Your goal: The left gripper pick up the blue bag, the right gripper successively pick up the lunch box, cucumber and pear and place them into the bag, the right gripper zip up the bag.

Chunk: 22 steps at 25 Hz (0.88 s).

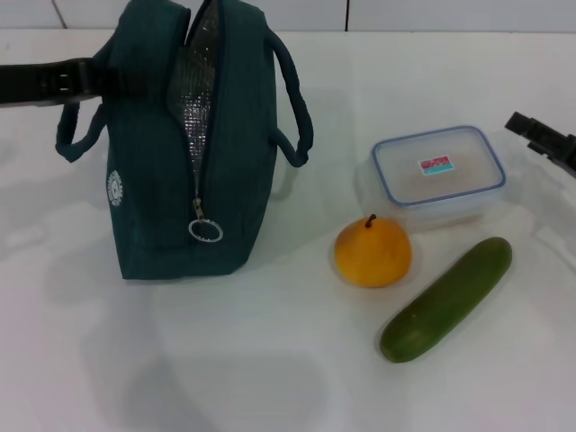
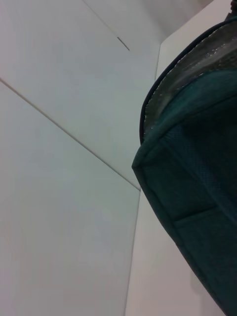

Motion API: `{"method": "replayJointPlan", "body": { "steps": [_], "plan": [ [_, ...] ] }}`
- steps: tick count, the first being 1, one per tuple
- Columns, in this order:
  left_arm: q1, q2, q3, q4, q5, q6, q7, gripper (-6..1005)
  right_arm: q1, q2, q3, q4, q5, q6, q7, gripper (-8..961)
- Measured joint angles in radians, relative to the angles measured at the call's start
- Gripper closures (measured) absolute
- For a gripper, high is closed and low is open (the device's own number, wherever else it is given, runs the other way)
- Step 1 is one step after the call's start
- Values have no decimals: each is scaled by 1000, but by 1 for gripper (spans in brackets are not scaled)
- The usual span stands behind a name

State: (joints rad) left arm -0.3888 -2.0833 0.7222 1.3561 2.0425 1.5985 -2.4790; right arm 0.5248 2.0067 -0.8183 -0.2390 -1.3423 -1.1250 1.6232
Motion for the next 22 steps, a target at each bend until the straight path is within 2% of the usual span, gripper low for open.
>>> {"method": "replayJointPlan", "body": {
  "steps": [10,22],
  "plan": [
    [-4,0,0,0,0,0,0,948,33,8,-22,49,5,-3,1,168],
    [-4,0,0,-2,8,-6,0,948,34,12,-14,67,22,-18,16,227]
  ]
}}
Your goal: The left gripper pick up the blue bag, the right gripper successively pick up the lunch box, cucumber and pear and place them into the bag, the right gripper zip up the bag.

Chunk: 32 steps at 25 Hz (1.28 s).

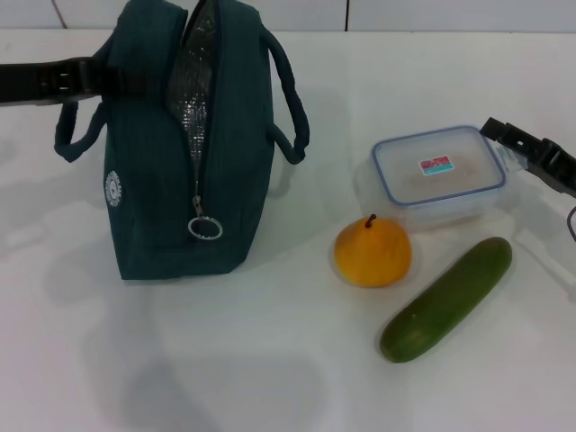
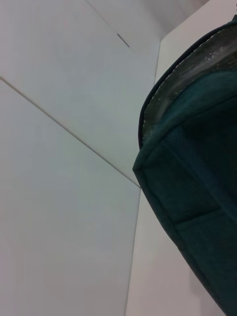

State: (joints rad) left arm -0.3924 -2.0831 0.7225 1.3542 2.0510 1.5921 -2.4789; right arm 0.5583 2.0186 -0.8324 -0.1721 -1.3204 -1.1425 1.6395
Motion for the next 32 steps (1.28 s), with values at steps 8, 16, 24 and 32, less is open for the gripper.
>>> {"method": "replayJointPlan", "body": {
  "steps": [8,16,24,32],
  "plan": [
    [-2,1,-5,-3,4,-3,6,948,14,0,-2,14,3,-3,0,260],
    [-4,3,-6,-1,4,-3,6,948,19,2,-8,23,-3,-18,14,299],
    [-6,3,-8,-1,2,-3,6,948,5,1,-1,39,3,-47,15,338],
    [-10,3,-5,0,0,-3,6,948,4,0,-6,39,3,-48,24,546]
  ]
}}
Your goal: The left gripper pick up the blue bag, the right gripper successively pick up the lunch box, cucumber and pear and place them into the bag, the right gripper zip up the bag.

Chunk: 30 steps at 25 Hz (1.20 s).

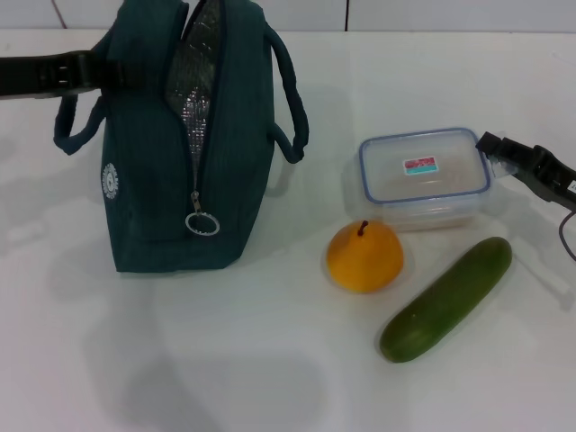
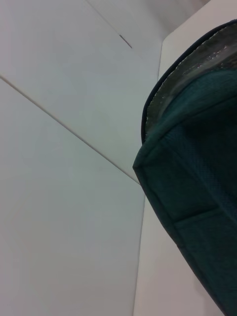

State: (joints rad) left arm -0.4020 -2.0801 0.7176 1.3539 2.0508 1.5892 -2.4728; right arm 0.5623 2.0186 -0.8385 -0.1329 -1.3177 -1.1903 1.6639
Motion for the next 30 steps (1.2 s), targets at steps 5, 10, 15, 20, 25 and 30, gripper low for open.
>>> {"method": "replayJointPlan", "body": {
  "steps": [5,10,15,20,25,30],
  "plan": [
    [0,0,1,0,-1,0,0,948,1,0,-2,0,-4,-5,2,718],
    [0,0,-1,0,-1,0,1,948,-1,1,5,0,7,-10,6,791],
    [0,0,0,1,-3,1,2,948,-28,3,7,5,86,-28,28,832],
    [2,0,3,1,-4,3,2,948,-53,0,7,8,151,-74,50,841],
    [6,-1,3,1,-20,8,2,948,-77,-4,8,12,222,-131,93,855],
    [11,0,4,12,-52,13,3,948,-92,-4,9,14,272,-158,122,855]
  ]
}}
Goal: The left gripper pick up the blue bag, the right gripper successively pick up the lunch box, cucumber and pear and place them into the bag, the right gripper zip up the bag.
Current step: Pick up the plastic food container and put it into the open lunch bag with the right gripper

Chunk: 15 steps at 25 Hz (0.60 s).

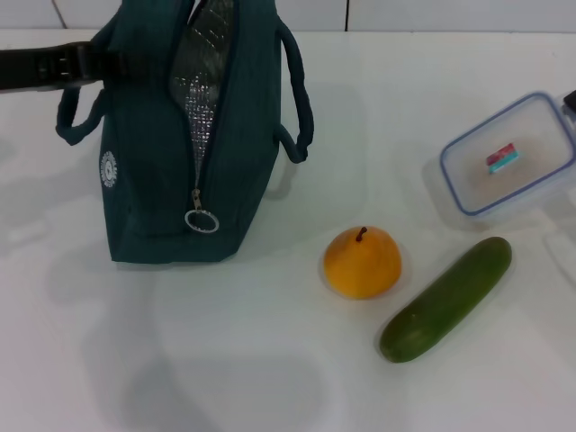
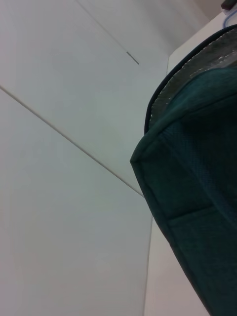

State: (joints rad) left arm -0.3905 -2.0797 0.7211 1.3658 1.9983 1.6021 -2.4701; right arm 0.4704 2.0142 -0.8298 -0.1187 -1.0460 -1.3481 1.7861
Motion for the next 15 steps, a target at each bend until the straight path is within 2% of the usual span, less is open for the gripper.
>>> {"method": "replayJointPlan", "body": {
  "steps": [15],
  "plan": [
    [3,1,0,77,4,52,-22,948,-1,7,0,21,82,-60,46,856]
  ]
}}
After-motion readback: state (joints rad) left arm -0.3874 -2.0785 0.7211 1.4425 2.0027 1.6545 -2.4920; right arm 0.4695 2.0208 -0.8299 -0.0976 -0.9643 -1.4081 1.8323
